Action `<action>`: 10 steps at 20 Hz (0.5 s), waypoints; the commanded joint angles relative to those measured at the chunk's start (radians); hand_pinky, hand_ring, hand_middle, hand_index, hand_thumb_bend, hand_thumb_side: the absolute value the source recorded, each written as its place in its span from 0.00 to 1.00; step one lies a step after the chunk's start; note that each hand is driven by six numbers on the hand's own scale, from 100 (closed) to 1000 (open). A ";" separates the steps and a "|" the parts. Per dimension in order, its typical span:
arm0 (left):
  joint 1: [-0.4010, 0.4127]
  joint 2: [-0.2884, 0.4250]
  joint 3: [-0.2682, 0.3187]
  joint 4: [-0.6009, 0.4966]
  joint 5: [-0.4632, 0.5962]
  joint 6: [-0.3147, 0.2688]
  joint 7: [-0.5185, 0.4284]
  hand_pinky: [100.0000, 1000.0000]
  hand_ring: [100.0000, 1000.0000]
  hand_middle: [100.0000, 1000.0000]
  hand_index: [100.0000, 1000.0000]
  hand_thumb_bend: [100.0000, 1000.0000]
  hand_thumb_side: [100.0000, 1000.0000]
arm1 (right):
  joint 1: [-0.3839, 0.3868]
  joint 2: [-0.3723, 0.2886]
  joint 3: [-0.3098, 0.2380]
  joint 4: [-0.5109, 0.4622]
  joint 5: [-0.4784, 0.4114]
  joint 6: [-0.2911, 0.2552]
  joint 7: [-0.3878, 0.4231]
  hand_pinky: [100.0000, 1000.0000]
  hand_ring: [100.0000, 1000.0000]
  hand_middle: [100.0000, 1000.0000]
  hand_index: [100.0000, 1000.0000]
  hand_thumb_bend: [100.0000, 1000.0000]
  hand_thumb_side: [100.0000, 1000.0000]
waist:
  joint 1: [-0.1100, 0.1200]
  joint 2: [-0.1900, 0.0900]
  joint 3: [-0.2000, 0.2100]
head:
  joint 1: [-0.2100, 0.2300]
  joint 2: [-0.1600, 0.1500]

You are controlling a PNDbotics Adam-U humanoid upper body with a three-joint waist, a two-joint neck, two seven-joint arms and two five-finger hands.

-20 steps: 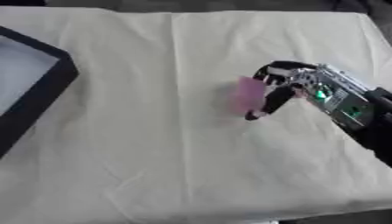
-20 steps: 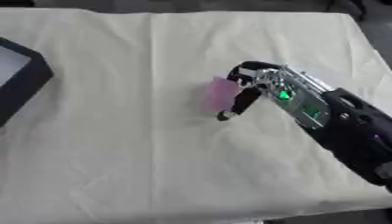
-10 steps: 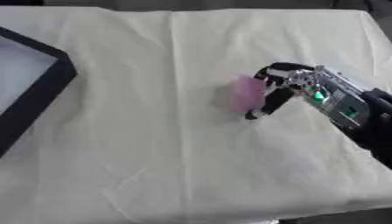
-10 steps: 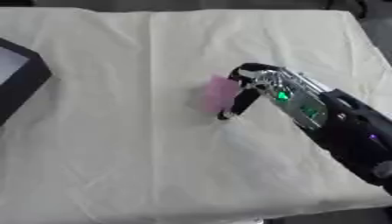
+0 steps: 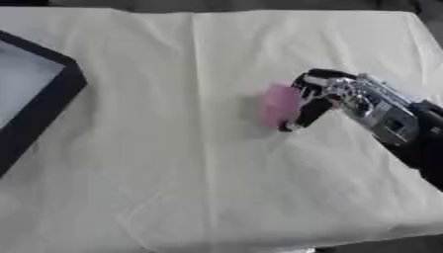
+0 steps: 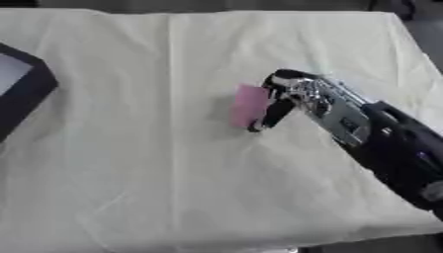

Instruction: Pick up the objects with one hand, pass them to the other hand, and then place them into the box on the other side of the table.

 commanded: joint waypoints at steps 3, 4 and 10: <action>-0.009 0.028 0.018 -0.010 0.004 -0.001 0.006 0.80 0.69 0.68 0.74 0.35 0.58 | -0.008 -0.019 -0.018 -0.035 -0.018 0.008 -0.019 0.86 0.77 0.66 0.60 0.46 0.05 | 0.015 -0.003 -0.001 | 0.001 -0.002; -0.008 0.028 0.018 -0.011 0.004 -0.001 0.006 0.80 0.68 0.68 0.74 0.35 0.58 | -0.008 -0.019 -0.020 -0.040 -0.021 0.009 -0.024 0.85 0.75 0.63 0.58 0.44 0.02 | 0.014 -0.003 -0.001 | 0.001 -0.002; -0.006 0.029 0.020 -0.012 0.006 -0.002 0.008 0.80 0.68 0.68 0.74 0.35 0.58 | -0.006 -0.023 -0.028 -0.070 -0.048 0.020 -0.057 0.84 0.72 0.59 0.53 0.43 0.00 | 0.014 -0.005 -0.001 | 0.003 -0.002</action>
